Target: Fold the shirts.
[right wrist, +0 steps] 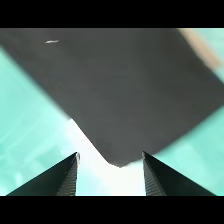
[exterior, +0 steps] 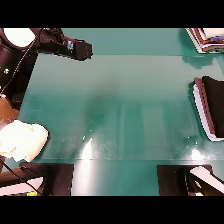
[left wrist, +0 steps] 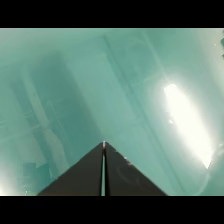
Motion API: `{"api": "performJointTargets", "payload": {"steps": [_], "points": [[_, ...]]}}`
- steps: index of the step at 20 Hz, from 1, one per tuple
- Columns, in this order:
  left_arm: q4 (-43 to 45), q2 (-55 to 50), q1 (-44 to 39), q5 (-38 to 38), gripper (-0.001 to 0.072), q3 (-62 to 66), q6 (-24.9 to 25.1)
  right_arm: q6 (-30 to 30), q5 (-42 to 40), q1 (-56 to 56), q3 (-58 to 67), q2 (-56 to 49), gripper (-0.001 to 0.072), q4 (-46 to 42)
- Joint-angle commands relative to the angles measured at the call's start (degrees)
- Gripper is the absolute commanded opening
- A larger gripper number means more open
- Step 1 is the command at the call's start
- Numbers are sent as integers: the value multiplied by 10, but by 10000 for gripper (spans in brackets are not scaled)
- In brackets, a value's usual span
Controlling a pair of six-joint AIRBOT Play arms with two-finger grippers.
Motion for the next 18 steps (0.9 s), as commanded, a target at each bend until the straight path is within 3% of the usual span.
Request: {"api": "performJointTargets", "payload": {"steps": [1,4,10,11,12,13,18], "points": [[0,0,0,-9,30,0,-1,22,-3,79,-3,2,444,87],[-1,0,0,-4,30,0,0,31,-18,212,-3,2,445,134],[-1,0,0,37,29,0,0,31,-79,471,-3,2,444,132],[-1,0,0,45,30,0,0,31,-92,500,-3,2,412,132],[-1,0,0,51,29,0,0,30,-101,527,-3,2,179,132],[-1,0,0,56,30,0,0,23,-104,545,-3,2,20,131],[-1,0,0,77,30,0,0,20,-106,583,-3,2,19,132]]}}
